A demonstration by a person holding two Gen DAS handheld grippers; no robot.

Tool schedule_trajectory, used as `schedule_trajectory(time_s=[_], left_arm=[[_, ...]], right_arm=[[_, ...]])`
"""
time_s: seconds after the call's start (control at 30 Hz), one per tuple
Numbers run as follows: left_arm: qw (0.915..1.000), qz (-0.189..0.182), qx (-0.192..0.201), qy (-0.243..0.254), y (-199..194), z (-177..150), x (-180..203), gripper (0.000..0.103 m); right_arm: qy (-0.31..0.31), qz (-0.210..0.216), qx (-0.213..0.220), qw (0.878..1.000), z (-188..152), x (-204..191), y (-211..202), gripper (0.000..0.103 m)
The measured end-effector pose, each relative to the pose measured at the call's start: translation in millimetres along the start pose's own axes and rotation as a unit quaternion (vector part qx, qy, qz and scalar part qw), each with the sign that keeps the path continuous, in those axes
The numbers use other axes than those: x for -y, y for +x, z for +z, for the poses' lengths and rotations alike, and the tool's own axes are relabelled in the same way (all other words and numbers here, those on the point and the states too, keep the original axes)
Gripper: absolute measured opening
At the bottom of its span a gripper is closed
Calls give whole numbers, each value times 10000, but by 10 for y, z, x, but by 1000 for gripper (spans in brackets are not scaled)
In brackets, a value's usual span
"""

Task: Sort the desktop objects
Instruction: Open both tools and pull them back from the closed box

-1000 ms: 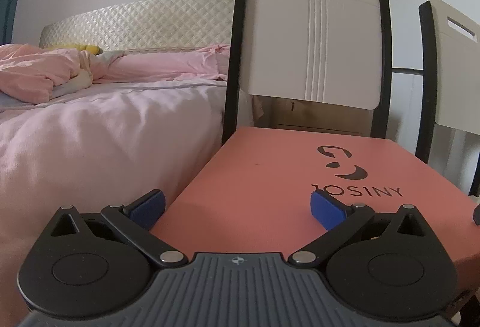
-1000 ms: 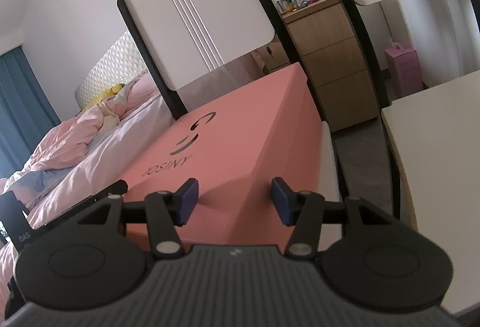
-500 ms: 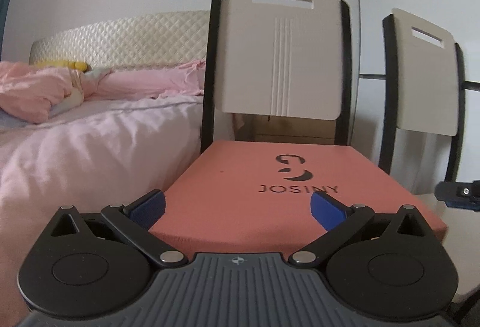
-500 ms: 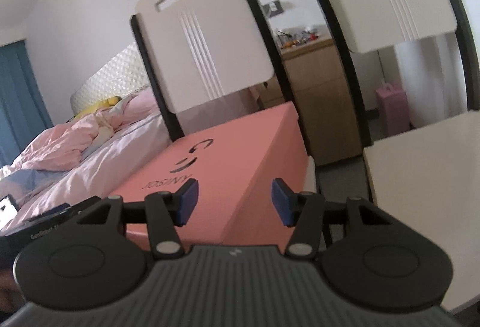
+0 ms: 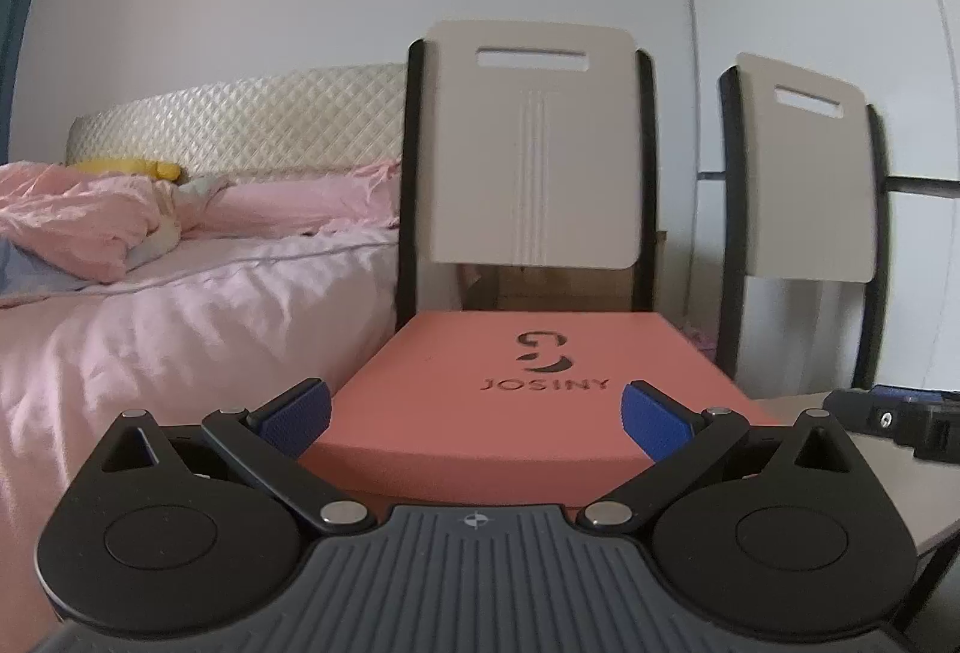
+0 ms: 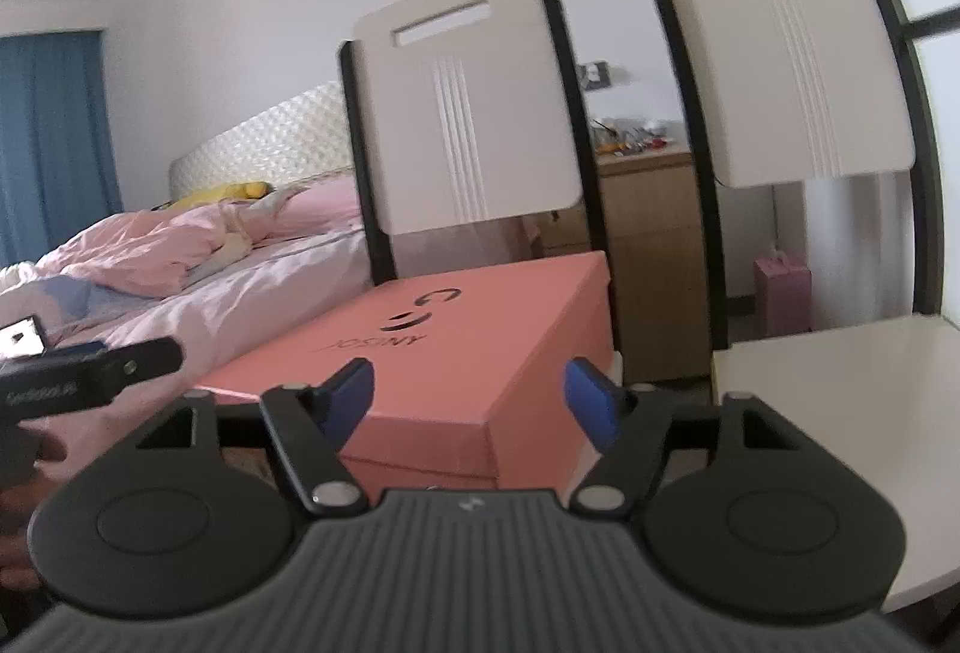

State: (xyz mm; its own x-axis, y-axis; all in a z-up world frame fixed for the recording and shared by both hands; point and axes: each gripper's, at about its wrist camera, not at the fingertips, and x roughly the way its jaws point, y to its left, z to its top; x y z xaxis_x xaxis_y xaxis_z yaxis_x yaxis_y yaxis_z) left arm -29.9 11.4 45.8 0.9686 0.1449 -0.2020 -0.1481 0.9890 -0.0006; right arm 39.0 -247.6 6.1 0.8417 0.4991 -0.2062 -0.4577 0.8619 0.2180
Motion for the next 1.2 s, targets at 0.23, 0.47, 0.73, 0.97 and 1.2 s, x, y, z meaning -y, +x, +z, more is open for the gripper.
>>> schedule_trajectory(time_s=[0.23, 0.47, 0.73, 0.97, 1.2], left_arm=[[9999, -46, 96, 73, 26, -55, 6, 103], [9996, -28, 180, 222, 82, -156, -67, 103], [9998, 98, 152, 114, 101, -214, -172, 103], [9995, 304, 48, -70, 148, -224, -265, 103], [9994, 342, 21, -31, 182, -247, -270, 103]], right_arm=[[-80, -32, 92, 9999, -76, -111, -74, 93], [-161, -64, 185, 9997, -152, -221, -148, 101], [-202, -266, 332, 9989, -246, -306, -124, 103], [-229, -424, 444, 9978, -318, -371, -83, 103], [-349, -570, 423, 9969, -319, -411, 1, 103]])
